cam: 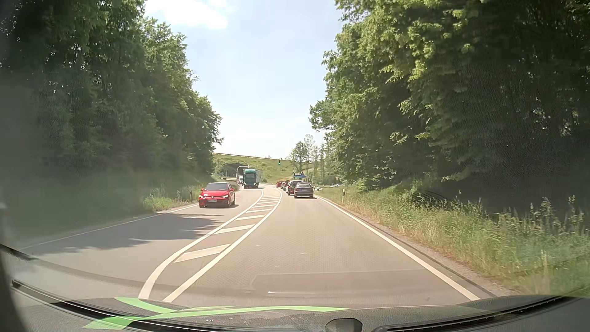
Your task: Follow the waypoints while adhering to traffic rules and regulations
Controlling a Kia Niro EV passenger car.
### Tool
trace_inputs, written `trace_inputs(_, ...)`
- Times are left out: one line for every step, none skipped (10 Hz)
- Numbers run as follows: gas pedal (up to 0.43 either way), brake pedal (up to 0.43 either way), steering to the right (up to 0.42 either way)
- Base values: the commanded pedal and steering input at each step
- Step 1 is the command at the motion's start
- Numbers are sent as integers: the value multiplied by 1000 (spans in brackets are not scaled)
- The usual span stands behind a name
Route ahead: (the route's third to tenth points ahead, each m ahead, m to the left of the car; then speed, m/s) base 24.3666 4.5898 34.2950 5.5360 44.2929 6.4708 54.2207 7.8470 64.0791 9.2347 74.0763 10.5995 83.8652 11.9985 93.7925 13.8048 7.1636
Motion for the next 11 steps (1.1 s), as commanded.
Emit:
trace_inputs(0, 122, -4)
trace_inputs(0, 122, -4)
trace_inputs(0, 128, -5)
trace_inputs(0, 128, -6)
trace_inputs(0, 122, -6)
trace_inputs(0, 122, -6)
trace_inputs(0, 122, -6)
trace_inputs(0, 128, -6)
trace_inputs(0, 128, -6)
trace_inputs(0, 134, -6)
trace_inputs(0, 140, -7)
